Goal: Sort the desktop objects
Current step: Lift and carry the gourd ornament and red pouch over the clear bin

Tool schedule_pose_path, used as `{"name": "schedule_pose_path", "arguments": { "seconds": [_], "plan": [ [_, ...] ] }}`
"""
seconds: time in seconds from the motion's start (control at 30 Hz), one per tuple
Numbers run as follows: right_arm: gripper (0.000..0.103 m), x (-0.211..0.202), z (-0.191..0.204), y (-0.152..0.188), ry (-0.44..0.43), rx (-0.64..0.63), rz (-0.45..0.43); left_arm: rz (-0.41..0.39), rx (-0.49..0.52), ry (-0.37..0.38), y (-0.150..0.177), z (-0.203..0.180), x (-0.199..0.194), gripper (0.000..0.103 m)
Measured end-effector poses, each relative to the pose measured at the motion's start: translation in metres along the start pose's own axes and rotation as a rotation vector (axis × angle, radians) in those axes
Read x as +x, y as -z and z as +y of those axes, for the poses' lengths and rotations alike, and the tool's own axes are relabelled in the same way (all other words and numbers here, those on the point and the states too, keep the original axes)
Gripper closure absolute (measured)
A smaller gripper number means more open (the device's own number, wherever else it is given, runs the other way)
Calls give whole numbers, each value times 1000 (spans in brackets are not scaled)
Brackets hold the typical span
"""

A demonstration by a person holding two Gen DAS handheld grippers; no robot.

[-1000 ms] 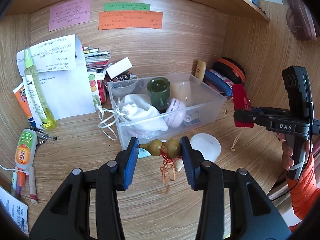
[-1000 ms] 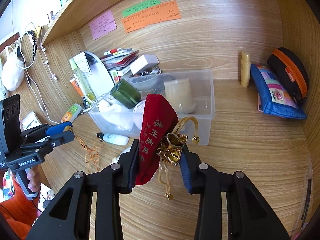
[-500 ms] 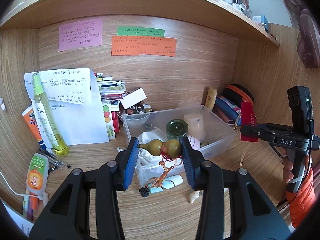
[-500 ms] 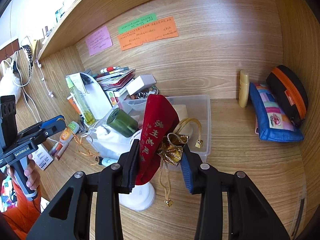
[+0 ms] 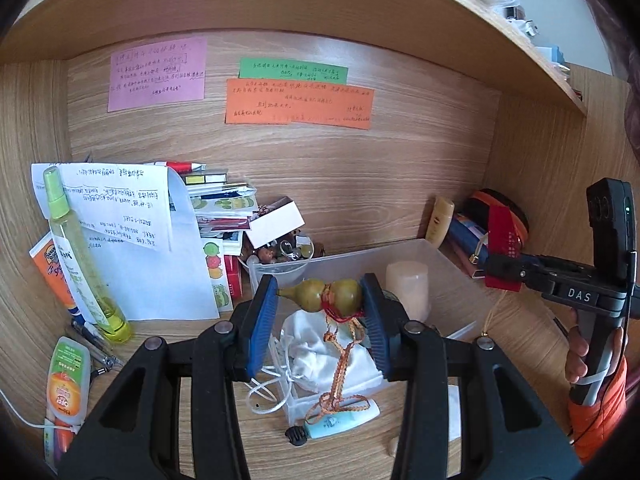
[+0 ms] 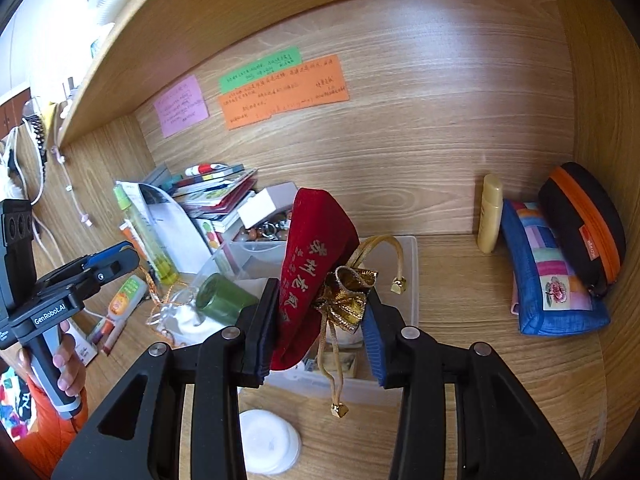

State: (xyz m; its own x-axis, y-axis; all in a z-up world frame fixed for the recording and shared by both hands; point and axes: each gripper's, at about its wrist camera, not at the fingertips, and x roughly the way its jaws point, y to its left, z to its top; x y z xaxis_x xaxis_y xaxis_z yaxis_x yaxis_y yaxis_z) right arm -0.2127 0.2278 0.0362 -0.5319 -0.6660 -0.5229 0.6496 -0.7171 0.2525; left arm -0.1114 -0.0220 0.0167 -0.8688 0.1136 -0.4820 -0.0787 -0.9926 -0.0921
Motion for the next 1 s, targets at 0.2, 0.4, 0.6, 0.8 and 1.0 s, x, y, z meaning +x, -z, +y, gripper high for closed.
{"name": "schedule_pose_path", "arguments": {
  "seconds": [0.2,0.4,0.6,0.8,1.0],
  "plan": [
    [67,28,-8,11,22,2,66,72,-29,-27,11,11,37,61],
    [67,44,-9,19,53,-11,117,128,-32,-51,24,16,59,61],
    [67,50,-2,25,93,-58,136,151,-33,-58,28,16,65,61],
    [67,49,0,28,112,-72,125,150,-8,-80,32,11,66,60],
    [61,54,2,30,123,-88,134,126,48,-109,37,0,63,43]
  ]
}}
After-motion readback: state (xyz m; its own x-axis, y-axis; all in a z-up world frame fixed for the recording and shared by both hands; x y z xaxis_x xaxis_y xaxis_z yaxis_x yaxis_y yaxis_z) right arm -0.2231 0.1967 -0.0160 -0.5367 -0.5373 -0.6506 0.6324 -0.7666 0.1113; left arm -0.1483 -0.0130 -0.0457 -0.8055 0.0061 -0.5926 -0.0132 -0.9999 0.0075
